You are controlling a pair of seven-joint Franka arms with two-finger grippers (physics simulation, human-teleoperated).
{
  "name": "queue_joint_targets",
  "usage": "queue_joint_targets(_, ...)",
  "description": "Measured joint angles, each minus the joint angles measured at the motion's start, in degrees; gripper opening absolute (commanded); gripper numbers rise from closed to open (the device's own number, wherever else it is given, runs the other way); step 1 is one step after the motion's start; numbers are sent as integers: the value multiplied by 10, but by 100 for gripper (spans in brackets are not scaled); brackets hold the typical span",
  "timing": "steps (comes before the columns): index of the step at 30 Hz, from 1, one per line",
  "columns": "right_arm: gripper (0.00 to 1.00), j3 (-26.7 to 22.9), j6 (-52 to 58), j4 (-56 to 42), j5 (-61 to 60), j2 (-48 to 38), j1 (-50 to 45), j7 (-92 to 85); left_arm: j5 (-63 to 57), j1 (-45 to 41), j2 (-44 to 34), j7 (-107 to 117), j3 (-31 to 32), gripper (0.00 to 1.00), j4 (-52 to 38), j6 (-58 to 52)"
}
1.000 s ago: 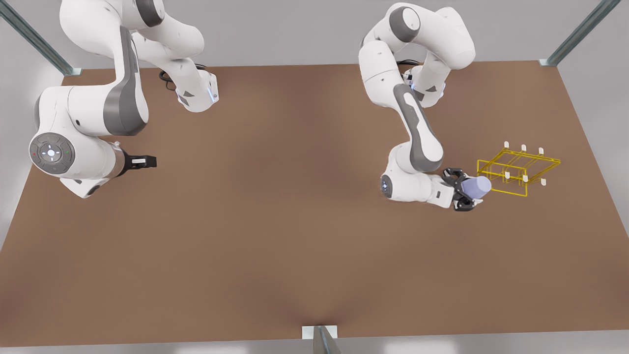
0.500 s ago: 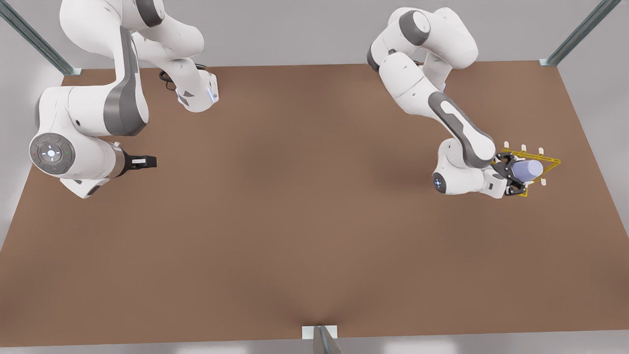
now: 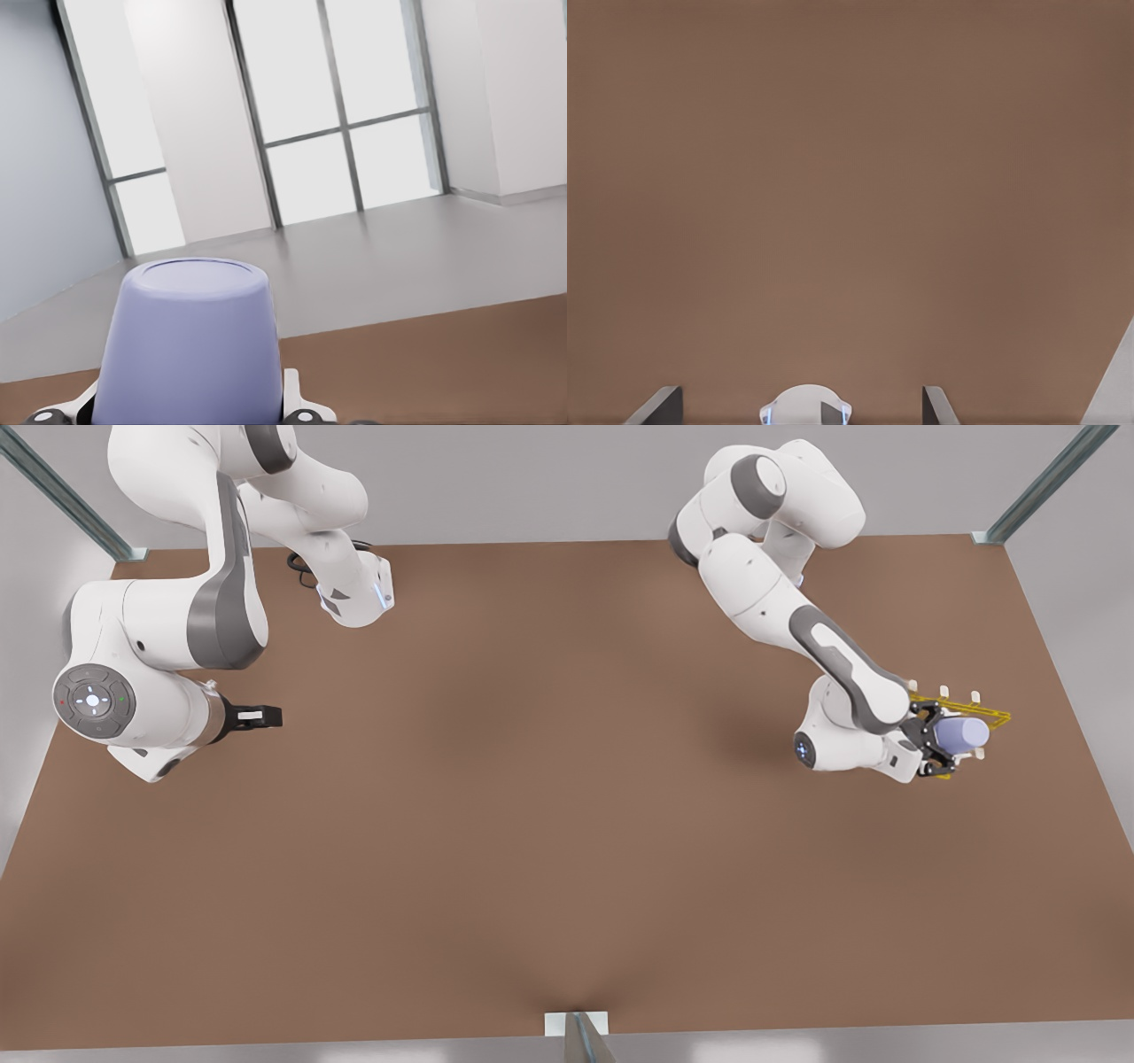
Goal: Place the cup on the cup holder
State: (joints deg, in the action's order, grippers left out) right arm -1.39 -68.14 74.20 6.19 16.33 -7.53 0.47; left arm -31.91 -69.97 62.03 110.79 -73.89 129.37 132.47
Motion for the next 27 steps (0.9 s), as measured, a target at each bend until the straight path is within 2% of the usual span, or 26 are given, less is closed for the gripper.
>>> queue_joint_targets(8, 100, 0, 0, 0, 1, 0, 1, 0, -1, 0, -5, 35, -5, 85, 0, 12)
queue_joint_targets(18, 100, 0, 0, 1, 1, 0, 0, 0, -23, 55, 5, 80, 5, 88, -14, 39)
queue_joint_targets(19, 100, 0, 0, 1, 1, 0, 0, 0, -27, 57, 5, 84, 6, 90, -14, 40)
queue_joint_targets(20, 100, 0, 0, 1, 1, 0, 0, 0, -30, 59, 6, 87, 7, 100, -14, 42)
queue_joint_targets(27, 100, 0, 0, 0, 1, 0, 0, 0, -40, 57, 4, 108, 12, 100, -14, 46)
